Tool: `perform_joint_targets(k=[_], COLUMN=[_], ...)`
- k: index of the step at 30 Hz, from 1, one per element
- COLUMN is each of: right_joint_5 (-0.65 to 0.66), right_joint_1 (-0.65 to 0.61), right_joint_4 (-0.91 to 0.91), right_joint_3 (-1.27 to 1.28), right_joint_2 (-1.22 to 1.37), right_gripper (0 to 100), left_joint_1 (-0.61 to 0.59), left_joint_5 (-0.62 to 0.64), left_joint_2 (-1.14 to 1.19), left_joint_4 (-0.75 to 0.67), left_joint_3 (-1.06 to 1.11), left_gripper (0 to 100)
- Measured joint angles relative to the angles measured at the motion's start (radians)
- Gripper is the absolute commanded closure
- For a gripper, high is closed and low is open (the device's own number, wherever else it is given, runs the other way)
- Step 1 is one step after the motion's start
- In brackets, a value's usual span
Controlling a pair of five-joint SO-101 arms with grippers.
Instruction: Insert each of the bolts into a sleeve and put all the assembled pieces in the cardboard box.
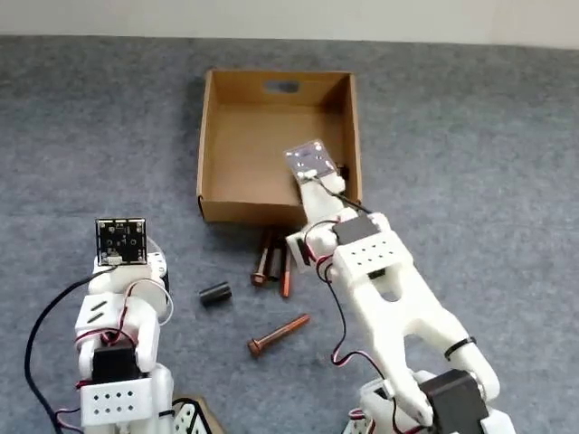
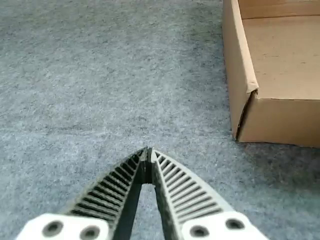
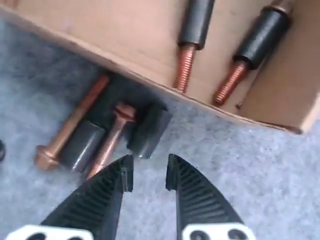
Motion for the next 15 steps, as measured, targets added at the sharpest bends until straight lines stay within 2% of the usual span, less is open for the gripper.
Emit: perform_joint_targets(k=[11, 15], right_joint_5=[-0.058, -0.061], right_joint_1=[-0.002, -0.103], right_joint_4=[-0.028, 0.000], right_joint_3=[0.006, 0.006], right_joint_2=[0.000, 0.000], right_gripper=[88.9, 88.9], left_joint_1=[0.000, 0.000], left_joint_5=[0.000, 0.000], left_joint_2=[0.000, 0.000], left_joint_4=[0.000, 0.000], left_joint_3=[0.000, 0.000], left_gripper=[99, 99])
